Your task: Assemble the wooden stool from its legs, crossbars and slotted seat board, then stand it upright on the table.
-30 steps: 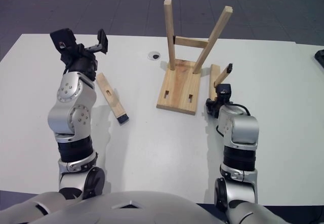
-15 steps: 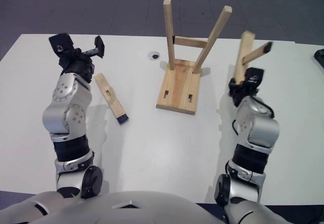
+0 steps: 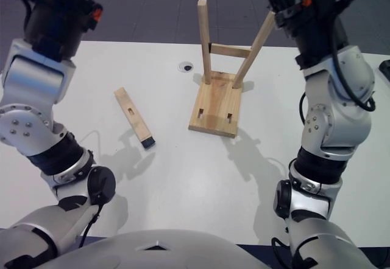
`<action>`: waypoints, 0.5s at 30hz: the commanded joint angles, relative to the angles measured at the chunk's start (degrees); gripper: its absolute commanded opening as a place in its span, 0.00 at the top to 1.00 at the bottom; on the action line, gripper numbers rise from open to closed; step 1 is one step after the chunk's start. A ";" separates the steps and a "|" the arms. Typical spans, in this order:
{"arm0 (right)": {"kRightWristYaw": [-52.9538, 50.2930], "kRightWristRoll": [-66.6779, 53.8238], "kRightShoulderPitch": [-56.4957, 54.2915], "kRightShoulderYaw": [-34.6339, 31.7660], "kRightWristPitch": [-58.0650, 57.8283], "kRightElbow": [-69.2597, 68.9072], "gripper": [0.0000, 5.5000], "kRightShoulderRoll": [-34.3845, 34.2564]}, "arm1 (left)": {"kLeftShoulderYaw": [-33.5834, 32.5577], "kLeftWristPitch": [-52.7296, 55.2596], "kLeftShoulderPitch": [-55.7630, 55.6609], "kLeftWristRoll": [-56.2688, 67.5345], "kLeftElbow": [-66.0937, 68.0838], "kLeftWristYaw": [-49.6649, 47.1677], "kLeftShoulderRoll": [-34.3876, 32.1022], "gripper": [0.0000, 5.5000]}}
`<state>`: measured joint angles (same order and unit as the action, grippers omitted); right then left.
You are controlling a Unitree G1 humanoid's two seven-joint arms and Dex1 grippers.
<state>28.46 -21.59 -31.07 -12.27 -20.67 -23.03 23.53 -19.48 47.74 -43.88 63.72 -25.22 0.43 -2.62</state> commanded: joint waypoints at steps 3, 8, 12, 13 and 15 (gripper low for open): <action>5.12 1.77 8.14 8.35 3.55 -2.74 0.62 0.87 | 0.64 -1.59 -5.82 6.05 6.41 -4.79 1.42 0.02; 6.67 3.78 11.67 10.99 6.02 -2.48 0.62 1.64 | 1.29 -1.75 -6.04 8.72 7.94 -6.35 -0.24 0.05; 6.73 5.26 12.54 11.68 7.62 -1.15 0.62 1.77 | 1.87 -1.97 -4.94 9.68 8.55 -6.89 -1.43 0.17; 6.61 5.54 12.69 11.68 7.79 -1.09 0.62 1.75 | 1.93 -1.93 -4.59 10.00 8.46 -7.02 -1.77 0.20; 6.33 5.93 12.91 11.70 8.06 -0.98 0.62 1.66 | 2.30 -1.68 -3.60 9.85 8.47 -7.13 -2.59 0.27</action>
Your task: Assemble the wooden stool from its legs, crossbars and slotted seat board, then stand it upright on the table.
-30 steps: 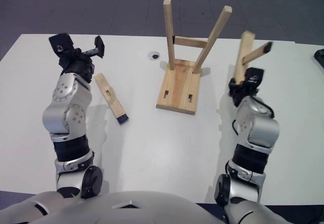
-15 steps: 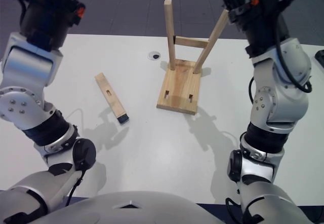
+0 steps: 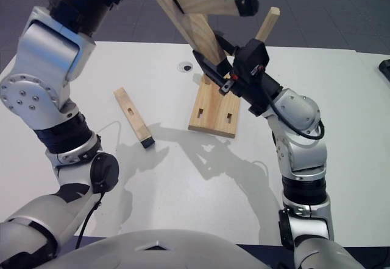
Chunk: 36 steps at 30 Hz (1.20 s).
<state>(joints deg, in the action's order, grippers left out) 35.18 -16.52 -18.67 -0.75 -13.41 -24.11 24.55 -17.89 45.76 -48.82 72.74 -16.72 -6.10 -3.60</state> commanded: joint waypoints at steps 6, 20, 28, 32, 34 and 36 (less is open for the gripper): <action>-0.51 1.71 0.59 0.34 1.26 0.67 0.62 0.33 | 1.60 0.30 4.05 1.24 0.16 -1.08 -2.99 0.46; -0.02 3.56 0.90 1.51 2.54 2.02 0.62 0.91 | 3.62 -1.09 6.64 -0.08 0.03 -0.01 -3.98 0.81; 1.37 8.17 3.03 4.23 3.99 5.31 0.55 3.50 | 5.95 -3.40 8.38 -7.46 0.68 0.66 -4.82 0.81; 3.75 12.99 8.52 5.18 7.77 9.09 0.43 8.71 | 8.88 -8.64 12.40 -20.14 -0.01 0.94 -6.15 0.81; 5.69 14.35 12.22 4.25 9.80 11.28 0.37 12.09 | 9.55 -10.33 15.87 -23.94 -1.75 0.55 -5.61 0.81; 8.13 14.78 15.53 3.48 11.62 12.90 0.31 15.29 | 9.43 -10.99 19.88 -24.79 -3.78 -0.70 -3.74 0.81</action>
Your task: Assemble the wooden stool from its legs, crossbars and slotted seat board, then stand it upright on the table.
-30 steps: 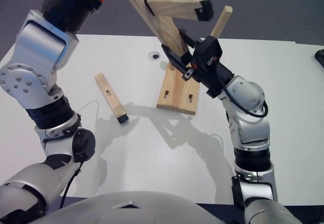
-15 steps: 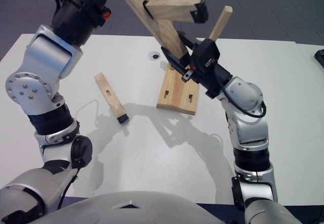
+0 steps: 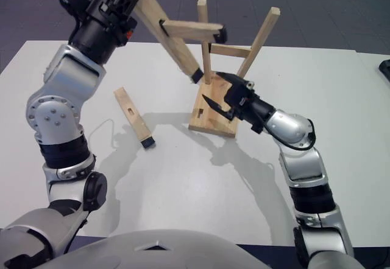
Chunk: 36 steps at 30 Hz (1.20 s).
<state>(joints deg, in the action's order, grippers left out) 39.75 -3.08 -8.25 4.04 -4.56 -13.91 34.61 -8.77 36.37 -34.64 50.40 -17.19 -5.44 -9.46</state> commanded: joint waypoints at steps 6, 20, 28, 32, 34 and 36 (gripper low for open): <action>9.05 1.72 9.38 -1.29 5.83 7.09 0.13 10.35 | 2.72 -1.22 13.08 -3.24 -9.82 -6.97 8.77 0.81; 5.30 -1.06 1.49 0.52 -1.53 21.48 0.02 0.20 | 8.98 -5.33 13.50 -16.32 -2.95 -7.34 15.15 0.81; 5.14 -6.32 2.08 -1.20 -8.80 18.17 0.02 -2.62 | 9.25 -5.64 14.34 -19.74 -1.51 -6.67 16.63 0.81; 4.86 -7.16 2.38 -0.15 -10.72 16.03 0.02 -4.24 | 9.44 -5.66 14.48 -21.49 -0.51 -6.09 16.71 0.81; 4.92 -7.25 2.68 0.45 -11.51 15.06 0.02 -4.82 | 9.49 -5.75 14.48 -22.17 -0.05 -5.86 16.82 0.81; 4.85 -7.40 2.90 0.97 -12.14 14.44 0.02 -5.20 | 9.49 -5.90 14.38 -22.56 0.29 -5.67 16.99 0.81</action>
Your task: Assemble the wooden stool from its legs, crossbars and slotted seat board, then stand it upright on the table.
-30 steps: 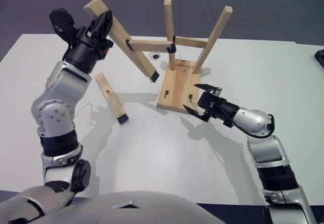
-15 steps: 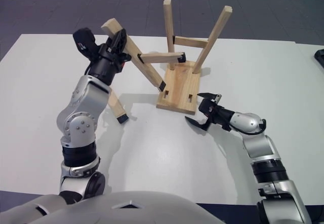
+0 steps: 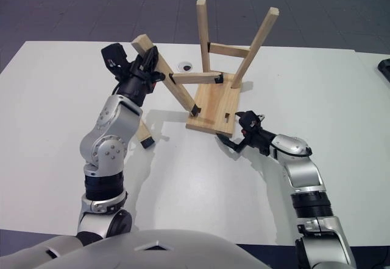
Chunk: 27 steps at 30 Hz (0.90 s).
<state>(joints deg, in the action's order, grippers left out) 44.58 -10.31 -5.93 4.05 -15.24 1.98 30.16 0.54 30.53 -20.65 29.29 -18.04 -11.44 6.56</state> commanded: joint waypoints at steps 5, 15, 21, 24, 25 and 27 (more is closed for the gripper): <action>-0.75 -0.16 0.24 1.42 -1.67 -1.49 0.02 -1.57 | -0.09 -0.33 0.06 -1.77 1.43 0.61 1.35 0.81; -3.87 -19.72 0.84 -18.32 -8.98 -6.88 0.02 -2.18 | -0.49 1.15 -3.12 -0.37 -3.07 -0.39 3.02 0.81; -18.65 0.32 -4.46 -9.05 -4.90 5.97 0.02 -2.41 | -0.22 0.99 -1.52 -1.67 -2.05 -0.15 2.93 0.81; -22.13 2.88 -5.38 -7.94 -3.36 8.54 0.02 -4.93 | 0.28 0.52 -1.50 -2.36 -1.05 0.36 2.91 0.81; -22.90 3.52 -5.29 -7.81 -2.91 8.89 0.02 -5.22 | 0.34 0.40 -1.47 -2.48 -0.72 0.48 2.91 0.81; -24.03 3.98 -5.01 -8.14 -2.94 9.27 0.02 -5.72 | 0.49 0.10 -1.23 -2.83 -0.25 0.75 3.14 0.81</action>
<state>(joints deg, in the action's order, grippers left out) 21.72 -7.14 -10.57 -3.71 -18.39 10.52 24.72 0.53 31.39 -22.67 27.01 -18.69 -11.20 8.41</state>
